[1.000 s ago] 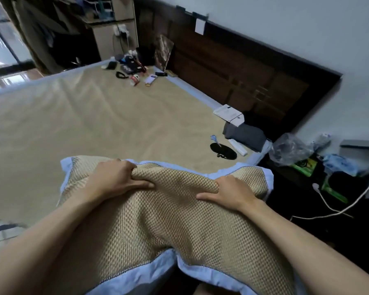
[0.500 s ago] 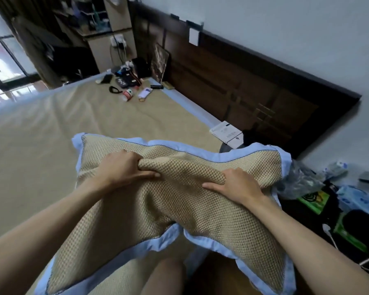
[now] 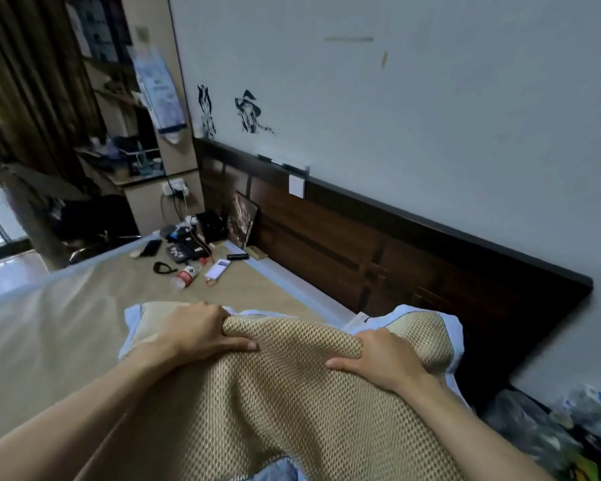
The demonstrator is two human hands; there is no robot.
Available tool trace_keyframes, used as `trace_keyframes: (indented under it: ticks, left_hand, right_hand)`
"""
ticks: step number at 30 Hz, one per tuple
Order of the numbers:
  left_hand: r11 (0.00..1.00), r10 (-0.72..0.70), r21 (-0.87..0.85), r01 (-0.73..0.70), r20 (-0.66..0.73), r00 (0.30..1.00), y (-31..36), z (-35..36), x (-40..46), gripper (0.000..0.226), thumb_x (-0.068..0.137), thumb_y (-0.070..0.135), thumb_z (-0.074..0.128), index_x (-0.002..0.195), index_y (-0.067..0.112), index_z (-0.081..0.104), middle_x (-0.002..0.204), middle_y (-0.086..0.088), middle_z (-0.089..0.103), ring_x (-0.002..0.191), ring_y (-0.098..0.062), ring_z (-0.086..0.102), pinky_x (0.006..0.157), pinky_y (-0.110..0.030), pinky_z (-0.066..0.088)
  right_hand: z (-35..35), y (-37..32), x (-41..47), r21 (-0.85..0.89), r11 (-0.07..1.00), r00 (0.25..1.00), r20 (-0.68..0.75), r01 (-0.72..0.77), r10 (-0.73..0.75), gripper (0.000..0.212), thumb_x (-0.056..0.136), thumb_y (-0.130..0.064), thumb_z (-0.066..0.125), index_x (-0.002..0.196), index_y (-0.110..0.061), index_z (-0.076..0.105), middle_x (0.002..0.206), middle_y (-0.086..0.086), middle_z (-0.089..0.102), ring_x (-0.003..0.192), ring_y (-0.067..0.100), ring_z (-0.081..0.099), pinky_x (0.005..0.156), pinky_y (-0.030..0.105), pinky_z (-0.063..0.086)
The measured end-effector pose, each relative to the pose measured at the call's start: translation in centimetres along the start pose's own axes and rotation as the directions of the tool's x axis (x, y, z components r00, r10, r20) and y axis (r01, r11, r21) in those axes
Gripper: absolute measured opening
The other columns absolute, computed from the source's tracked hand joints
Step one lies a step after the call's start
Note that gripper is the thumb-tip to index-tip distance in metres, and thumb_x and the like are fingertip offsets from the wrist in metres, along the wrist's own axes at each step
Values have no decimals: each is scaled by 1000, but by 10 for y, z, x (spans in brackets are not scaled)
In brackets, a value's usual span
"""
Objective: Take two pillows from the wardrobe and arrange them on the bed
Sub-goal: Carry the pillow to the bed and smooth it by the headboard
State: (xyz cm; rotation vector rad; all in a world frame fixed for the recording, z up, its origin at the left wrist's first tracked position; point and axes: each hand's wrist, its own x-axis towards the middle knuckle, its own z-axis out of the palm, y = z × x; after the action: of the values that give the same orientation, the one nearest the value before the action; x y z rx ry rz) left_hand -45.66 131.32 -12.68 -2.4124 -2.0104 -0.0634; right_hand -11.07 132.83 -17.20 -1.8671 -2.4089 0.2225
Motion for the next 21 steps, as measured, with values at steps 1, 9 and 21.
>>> trace_keyframes:
  ticks: [1,9,21]
  left_hand:
    - [1000,11,19,-10,-23,1000,-10,4,6,87,50,108,35,66,26,58,62,14,56,60,-6,54,53,-29,41]
    - [999,47,14,-47,-2,999,-152,-2,134,90,52,109,25,66,26,57,61,17,56,62,-7,55,59,-30,45]
    - [998,-22,-50,30,151,988,-166,51,189,81,49,109,31,67,34,56,69,16,56,73,-10,56,64,-33,43]
  right_hand:
    - [2,-5,8,-6,1000,1000,-3,-2,2,93,52,-112,30,68,-24,54,67,-9,58,62,11,58,58,34,52]
    - [7,-90,158,54,996,994,88,-64,59,86,68,-101,41,81,-20,67,71,-6,65,66,16,66,69,39,60]
    - [38,-66,232,69,997,965,260,-47,27,69,62,-102,48,86,-38,58,60,-9,54,55,4,51,50,28,40]
